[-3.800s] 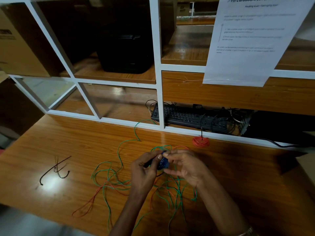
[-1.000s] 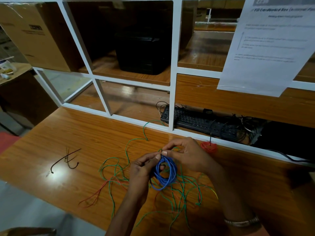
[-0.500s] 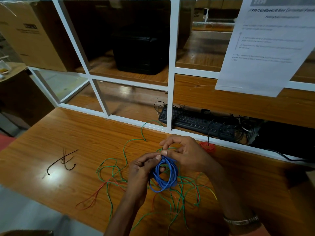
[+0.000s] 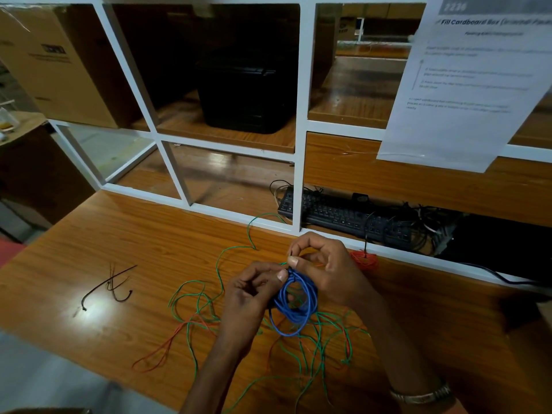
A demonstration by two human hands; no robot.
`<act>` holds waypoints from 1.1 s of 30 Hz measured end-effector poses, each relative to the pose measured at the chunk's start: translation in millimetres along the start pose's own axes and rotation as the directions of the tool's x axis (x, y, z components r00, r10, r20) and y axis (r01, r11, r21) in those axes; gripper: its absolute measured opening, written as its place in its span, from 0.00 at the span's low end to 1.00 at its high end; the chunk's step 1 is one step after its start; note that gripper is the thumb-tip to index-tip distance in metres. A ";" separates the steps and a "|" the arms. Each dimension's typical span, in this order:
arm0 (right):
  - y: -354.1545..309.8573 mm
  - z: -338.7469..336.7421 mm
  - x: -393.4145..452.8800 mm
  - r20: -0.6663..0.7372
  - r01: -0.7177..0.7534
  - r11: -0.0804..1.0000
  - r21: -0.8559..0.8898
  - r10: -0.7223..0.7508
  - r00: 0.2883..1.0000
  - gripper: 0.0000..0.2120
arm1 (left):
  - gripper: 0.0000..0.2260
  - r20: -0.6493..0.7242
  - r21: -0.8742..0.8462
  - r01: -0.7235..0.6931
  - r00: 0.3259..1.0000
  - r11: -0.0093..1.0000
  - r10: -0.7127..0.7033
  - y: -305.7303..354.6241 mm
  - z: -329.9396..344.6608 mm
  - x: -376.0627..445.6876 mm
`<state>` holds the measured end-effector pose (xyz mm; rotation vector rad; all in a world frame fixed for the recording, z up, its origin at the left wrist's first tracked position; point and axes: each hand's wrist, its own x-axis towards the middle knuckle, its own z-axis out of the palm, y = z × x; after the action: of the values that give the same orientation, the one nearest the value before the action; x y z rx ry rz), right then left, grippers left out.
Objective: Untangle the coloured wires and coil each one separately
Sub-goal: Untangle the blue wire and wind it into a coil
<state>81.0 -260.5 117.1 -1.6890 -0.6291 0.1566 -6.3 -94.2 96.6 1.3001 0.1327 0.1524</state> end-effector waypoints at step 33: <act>64.0 7.3 -15.7 -0.124 -0.156 0.979 0.128 0.172 0.977 0.03 | 0.08 0.017 0.060 0.327 0.944 0.943 -0.329 -40.1 1.0 16.0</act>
<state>84.9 -267.3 51.3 -1.6210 -0.3721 0.1920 11.0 -102.6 58.0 1.3167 0.3304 -0.1555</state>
